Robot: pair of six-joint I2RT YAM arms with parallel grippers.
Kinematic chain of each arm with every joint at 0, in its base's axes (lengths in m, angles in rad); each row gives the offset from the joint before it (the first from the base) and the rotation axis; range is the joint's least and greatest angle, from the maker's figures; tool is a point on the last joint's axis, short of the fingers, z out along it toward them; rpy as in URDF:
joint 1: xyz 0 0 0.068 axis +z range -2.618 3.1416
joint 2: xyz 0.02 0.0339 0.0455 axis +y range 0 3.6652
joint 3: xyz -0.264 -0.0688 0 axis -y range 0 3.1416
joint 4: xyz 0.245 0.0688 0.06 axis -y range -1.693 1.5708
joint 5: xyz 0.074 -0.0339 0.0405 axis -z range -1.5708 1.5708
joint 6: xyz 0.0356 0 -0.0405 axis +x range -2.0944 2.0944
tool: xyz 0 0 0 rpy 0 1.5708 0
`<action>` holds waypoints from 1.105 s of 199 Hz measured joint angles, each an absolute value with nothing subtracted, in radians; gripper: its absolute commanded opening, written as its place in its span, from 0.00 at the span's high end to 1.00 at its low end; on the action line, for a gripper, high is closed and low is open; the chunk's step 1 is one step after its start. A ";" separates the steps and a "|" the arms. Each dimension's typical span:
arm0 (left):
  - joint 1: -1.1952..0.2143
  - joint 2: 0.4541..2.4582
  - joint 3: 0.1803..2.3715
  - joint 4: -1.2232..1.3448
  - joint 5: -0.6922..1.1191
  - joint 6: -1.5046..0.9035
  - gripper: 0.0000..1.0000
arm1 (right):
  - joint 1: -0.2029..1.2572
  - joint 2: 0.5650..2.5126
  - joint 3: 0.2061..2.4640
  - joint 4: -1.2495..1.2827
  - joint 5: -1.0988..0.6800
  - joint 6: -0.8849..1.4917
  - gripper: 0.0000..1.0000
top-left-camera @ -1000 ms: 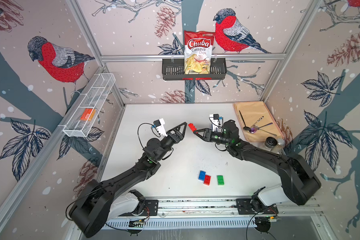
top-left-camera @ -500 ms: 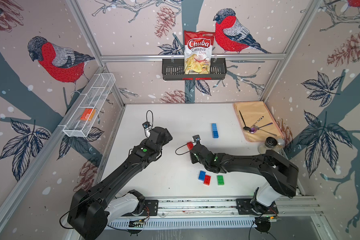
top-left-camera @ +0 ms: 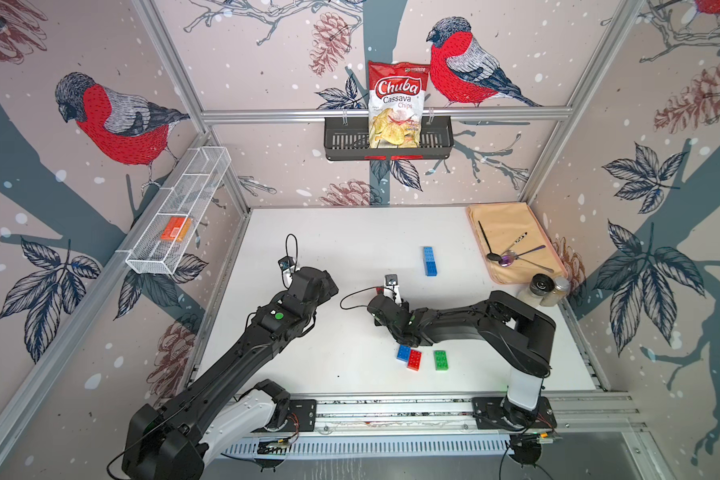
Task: Assemble a rectangle with lego
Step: Adjust the lego brick at the center of the board, then pick up the lego brick from the center of the board.
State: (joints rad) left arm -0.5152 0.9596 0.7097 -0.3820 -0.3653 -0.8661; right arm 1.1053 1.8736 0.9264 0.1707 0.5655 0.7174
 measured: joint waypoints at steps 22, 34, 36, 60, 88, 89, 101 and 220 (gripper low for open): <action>-0.506 0.927 0.685 -0.366 -0.329 -0.868 0.02 | 1.099 1.867 0.927 0.153 0.548 0.743 0.34; -0.502 0.912 0.669 -0.343 -0.293 -0.862 0.02 | 1.094 1.845 0.927 0.138 0.537 0.759 0.32; -0.501 0.909 0.665 -0.337 -0.286 -0.859 0.02 | 1.093 1.840 0.927 0.134 0.534 0.759 0.32; -0.501 0.906 0.653 -0.280 -0.198 -0.802 0.03 | 1.066 1.734 0.925 0.074 0.492 0.758 0.31; -0.550 1.020 0.739 -0.288 -0.159 -0.719 0.07 | 0.955 1.507 0.870 -0.027 0.407 0.744 0.32; -0.556 1.028 0.747 -0.290 -0.160 -0.715 0.07 | 0.950 1.499 0.867 -0.030 0.403 0.742 0.33; -0.635 1.107 0.817 -0.315 -0.169 -0.680 0.08 | 0.854 1.386 0.833 -0.092 0.361 0.732 0.34; -1.188 1.640 1.117 -0.588 0.020 -0.694 0.19 | 0.352 0.987 0.543 -0.216 0.026 0.627 0.36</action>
